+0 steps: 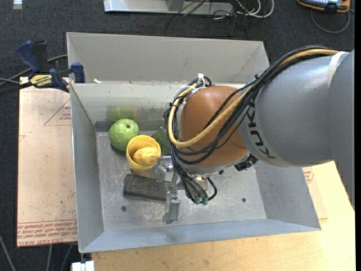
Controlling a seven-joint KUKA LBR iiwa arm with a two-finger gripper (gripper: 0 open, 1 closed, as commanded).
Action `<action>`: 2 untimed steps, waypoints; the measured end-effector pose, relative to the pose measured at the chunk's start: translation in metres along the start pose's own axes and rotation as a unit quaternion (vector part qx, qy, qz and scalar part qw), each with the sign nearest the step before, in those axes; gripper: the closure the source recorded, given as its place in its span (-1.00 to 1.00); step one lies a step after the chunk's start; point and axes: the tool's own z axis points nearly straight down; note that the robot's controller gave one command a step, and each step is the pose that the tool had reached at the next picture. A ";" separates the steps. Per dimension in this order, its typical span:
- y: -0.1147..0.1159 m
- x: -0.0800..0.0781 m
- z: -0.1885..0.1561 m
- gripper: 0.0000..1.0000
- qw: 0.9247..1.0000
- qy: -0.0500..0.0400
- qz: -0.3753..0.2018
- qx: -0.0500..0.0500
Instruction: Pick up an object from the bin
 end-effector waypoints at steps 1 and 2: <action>0.001 -0.036 0.031 -1.00 1.000 -0.003 -0.029 -0.001; 0.016 -0.053 0.076 -1.00 0.999 -0.002 -0.034 0.000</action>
Offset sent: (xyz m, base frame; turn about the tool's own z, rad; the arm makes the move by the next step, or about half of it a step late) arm 0.0575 0.0241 -0.0920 -0.0641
